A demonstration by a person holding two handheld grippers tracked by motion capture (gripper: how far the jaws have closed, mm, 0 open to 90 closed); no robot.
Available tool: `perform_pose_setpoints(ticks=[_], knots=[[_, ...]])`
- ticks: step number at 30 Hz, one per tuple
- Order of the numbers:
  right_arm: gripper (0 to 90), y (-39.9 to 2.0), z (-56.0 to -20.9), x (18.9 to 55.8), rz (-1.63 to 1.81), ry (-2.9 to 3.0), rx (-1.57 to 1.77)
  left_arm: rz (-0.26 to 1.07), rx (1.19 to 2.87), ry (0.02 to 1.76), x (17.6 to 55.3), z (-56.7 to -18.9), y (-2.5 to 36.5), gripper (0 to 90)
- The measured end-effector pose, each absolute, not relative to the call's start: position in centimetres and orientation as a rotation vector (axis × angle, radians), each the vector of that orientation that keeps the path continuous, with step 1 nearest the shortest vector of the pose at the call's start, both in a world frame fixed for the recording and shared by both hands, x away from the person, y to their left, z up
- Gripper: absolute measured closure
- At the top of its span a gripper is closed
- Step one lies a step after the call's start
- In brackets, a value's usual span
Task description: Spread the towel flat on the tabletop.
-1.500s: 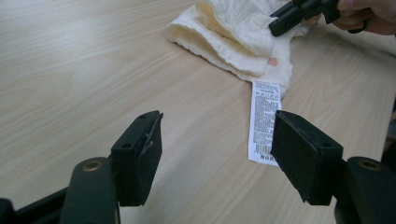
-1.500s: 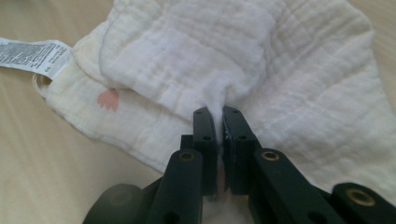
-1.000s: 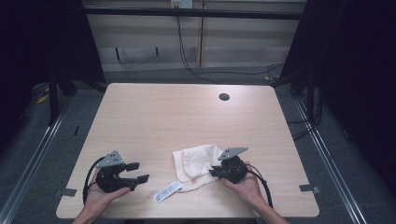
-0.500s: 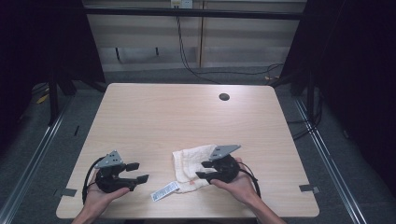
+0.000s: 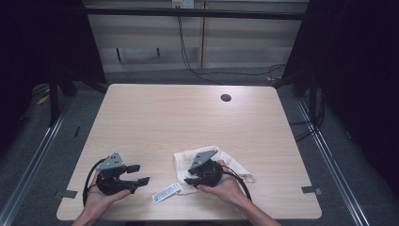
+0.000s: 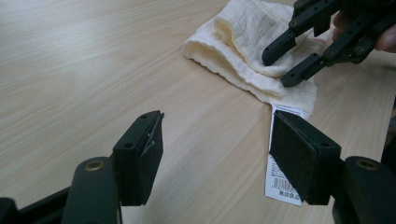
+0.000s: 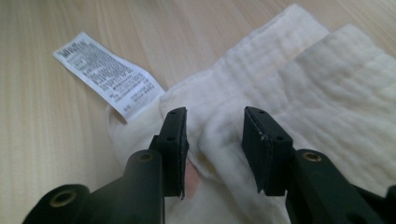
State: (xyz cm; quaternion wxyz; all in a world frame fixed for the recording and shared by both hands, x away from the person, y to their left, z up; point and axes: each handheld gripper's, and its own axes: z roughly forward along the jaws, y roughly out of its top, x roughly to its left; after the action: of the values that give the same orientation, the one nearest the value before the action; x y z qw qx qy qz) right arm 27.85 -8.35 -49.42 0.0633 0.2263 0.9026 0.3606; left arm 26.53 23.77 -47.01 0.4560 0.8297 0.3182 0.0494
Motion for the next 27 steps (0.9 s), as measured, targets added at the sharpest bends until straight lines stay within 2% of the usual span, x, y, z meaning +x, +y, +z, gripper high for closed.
perform_pose_setpoints(ticks=[3, 6, 9, 21, 25, 27], knots=[[66.0, -8.2, -49.4, 27.7, 1.06, 2.707, 0.668, 0.121, 2.044, 0.785, 26.6, -47.0, 23.7, 34.4], [79.7, -8.1, -49.3, 27.5, 1.055, 2.711, 0.655, 0.118, 2.041, 0.789, 26.6, -47.1, 23.7, 34.3], [84.7, -8.6, -48.8, 27.8, 1.108, 2.711, 0.698, 0.12, 2.043, 0.786, 26.6, -47.0, 23.8, 34.2], [87.2, -13.3, -44.6, 27.8, 1.286, 2.565, 0.816, 0.133, 2.026, 0.764, 26.9, -46.4, 23.5, 35.6], [87.2, -15.4, -44.0, 27.8, 1.297, 2.505, 0.876, 0.124, 1.992, 0.737, 27.1, -45.8, 23.2, 44.3], [87.2, -16.3, -43.9, 27.8, 1.297, 2.482, 0.901, 0.173, 1.988, 0.725, 27.0, -44.9, 23.1, 45.4]])
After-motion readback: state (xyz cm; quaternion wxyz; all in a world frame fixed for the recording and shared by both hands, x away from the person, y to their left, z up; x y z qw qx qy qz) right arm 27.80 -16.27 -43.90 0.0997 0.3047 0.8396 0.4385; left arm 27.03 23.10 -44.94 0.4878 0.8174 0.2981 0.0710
